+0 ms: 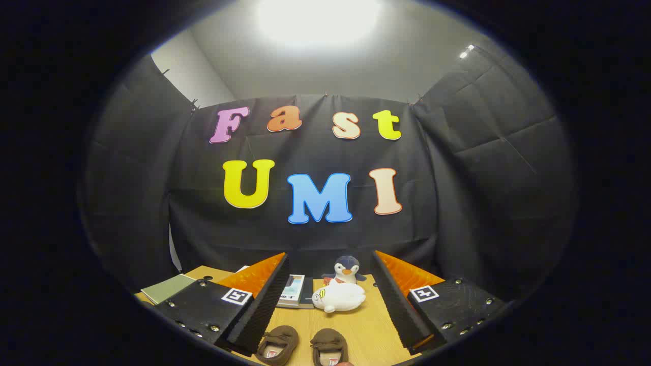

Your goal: Open the storage box then place both shoes into the box .Put the left shoe in first, then the right shoe, with the right side of both shoes facing outward in a uniform manner.

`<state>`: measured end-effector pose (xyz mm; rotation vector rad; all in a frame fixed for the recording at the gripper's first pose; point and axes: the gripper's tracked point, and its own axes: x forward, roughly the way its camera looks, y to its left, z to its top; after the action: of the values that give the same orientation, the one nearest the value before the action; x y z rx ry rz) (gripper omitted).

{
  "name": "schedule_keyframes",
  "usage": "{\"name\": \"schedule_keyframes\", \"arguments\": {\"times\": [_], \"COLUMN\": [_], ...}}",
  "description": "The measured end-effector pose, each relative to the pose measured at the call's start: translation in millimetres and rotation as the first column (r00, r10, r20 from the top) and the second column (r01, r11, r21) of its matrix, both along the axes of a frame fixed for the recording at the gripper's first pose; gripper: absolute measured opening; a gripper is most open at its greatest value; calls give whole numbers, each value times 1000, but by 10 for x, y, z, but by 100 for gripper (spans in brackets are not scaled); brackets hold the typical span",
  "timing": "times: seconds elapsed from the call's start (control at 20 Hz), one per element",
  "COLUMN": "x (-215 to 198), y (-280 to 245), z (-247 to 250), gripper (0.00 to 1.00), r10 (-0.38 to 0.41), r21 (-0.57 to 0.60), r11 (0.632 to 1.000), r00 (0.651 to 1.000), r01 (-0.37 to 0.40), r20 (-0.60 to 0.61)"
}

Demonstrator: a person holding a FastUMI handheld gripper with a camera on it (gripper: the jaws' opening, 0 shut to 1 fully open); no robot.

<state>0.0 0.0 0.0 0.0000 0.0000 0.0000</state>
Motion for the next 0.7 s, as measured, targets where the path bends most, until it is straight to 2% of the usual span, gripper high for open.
{"name": "schedule_keyframes", "arguments": {"times": [0.25, 0.7], "x": [73, 257], "y": [-42, 191], "z": [3, 144], "gripper": [97, 97], "r10": [-7, 51], "r21": [-18, -20], "r11": [1000, 999], "r00": [1000, 998], "r01": [7, -51], "r20": [6, 34]}}
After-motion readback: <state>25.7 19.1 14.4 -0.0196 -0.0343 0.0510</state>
